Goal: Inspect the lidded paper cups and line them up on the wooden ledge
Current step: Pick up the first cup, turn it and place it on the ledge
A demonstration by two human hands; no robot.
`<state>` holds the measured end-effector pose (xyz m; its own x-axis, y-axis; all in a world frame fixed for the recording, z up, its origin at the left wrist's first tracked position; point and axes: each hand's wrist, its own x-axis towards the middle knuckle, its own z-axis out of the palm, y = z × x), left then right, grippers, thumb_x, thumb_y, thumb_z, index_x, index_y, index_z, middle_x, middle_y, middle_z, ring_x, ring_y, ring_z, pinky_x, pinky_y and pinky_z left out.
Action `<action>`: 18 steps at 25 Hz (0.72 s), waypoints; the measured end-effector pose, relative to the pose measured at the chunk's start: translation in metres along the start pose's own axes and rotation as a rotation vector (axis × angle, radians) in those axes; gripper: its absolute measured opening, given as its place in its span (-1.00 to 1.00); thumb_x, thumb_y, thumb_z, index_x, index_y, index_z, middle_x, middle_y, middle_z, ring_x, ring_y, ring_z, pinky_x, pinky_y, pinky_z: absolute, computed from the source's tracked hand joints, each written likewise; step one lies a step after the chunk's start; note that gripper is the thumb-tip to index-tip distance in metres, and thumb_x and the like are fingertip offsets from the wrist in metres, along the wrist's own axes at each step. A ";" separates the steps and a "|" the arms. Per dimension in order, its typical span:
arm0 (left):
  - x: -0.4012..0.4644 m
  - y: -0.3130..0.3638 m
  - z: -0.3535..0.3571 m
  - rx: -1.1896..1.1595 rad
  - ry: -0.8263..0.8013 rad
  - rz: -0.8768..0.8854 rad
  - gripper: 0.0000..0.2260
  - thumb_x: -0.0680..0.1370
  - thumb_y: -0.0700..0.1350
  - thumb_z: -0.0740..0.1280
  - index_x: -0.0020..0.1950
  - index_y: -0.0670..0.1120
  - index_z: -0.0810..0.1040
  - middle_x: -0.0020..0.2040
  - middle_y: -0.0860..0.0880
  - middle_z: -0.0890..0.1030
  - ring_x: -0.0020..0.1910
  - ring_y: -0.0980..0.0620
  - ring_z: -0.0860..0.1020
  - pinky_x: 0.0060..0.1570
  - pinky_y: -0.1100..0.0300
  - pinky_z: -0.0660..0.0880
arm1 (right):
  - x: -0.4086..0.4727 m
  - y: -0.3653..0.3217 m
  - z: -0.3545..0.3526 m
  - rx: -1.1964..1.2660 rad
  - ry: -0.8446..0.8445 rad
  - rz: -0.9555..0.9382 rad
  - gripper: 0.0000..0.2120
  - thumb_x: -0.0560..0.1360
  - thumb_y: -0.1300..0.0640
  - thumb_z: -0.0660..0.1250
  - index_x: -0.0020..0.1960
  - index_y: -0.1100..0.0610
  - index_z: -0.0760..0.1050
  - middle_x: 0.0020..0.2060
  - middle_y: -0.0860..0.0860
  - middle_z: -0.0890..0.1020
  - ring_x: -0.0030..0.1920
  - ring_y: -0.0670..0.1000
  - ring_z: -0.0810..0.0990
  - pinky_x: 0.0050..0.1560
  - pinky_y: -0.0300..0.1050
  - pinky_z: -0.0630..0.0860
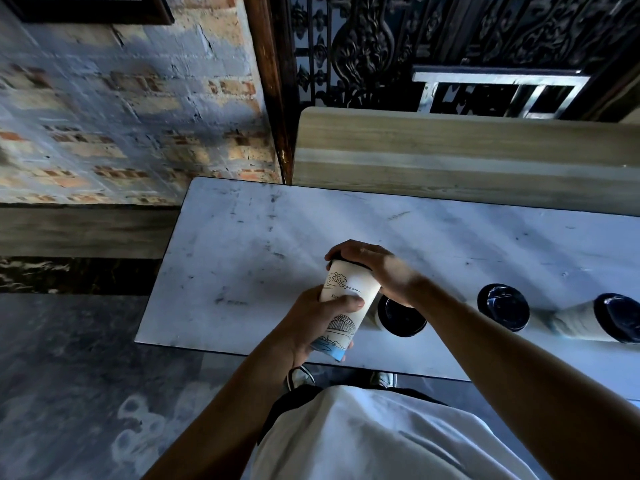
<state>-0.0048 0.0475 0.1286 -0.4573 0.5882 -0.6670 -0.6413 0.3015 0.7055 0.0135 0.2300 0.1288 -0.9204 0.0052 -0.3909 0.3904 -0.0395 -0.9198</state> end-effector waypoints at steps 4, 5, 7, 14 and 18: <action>0.004 0.000 0.002 -0.004 -0.016 -0.014 -0.74 0.30 0.03 0.56 -0.07 -0.02 0.69 -0.27 -0.16 0.65 -0.38 -0.22 0.62 -0.38 0.00 0.59 | -0.003 -0.007 -0.001 -0.091 -0.008 -0.012 -0.70 0.63 0.08 0.17 0.15 0.20 0.61 0.09 0.25 0.68 -0.02 0.15 0.67 0.08 0.13 0.55; 0.004 0.000 0.002 -0.004 -0.020 -0.017 -0.72 0.29 0.03 0.56 -0.07 -0.02 0.69 -0.27 -0.16 0.65 -0.38 -0.22 0.62 -0.39 0.00 0.59 | -0.003 -0.008 -0.001 -0.091 -0.006 -0.014 -0.68 0.62 0.07 0.16 0.16 0.20 0.61 0.09 0.25 0.68 -0.01 0.15 0.67 0.09 0.13 0.56; 0.005 -0.001 0.002 -0.003 -0.025 -0.025 -0.70 0.28 0.04 0.57 -0.06 -0.03 0.69 -0.27 -0.16 0.66 -0.38 -0.21 0.63 -0.40 0.01 0.59 | -0.004 -0.006 0.001 -0.080 -0.001 -0.011 -0.66 0.58 0.03 0.17 0.15 0.20 0.61 0.09 0.25 0.67 -0.01 0.15 0.66 0.09 0.13 0.55; 0.007 0.006 0.005 -0.037 -0.045 -0.069 -0.55 0.35 0.13 0.55 0.10 -0.12 0.63 -0.21 -0.18 0.63 -0.38 -0.21 0.62 -0.41 0.03 0.58 | 0.002 0.004 -0.004 0.178 0.050 0.070 -0.65 0.61 -0.03 0.21 0.17 0.13 0.67 0.15 0.23 0.69 0.03 0.16 0.68 0.15 0.16 0.56; 0.008 0.015 0.003 -0.167 0.016 -0.137 -0.42 0.54 0.33 0.31 0.26 -0.14 0.60 -0.18 -0.16 0.70 -0.35 -0.16 0.65 -0.41 0.03 0.60 | 0.009 0.012 0.003 0.510 0.327 0.142 -0.61 0.61 -0.15 0.21 0.17 0.07 0.67 0.14 0.16 0.71 -0.04 0.13 0.67 -0.01 0.01 0.55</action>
<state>-0.0163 0.0585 0.1346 -0.3672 0.5381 -0.7587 -0.7909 0.2486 0.5591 0.0101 0.2264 0.1144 -0.7750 0.2679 -0.5724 0.3750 -0.5341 -0.7577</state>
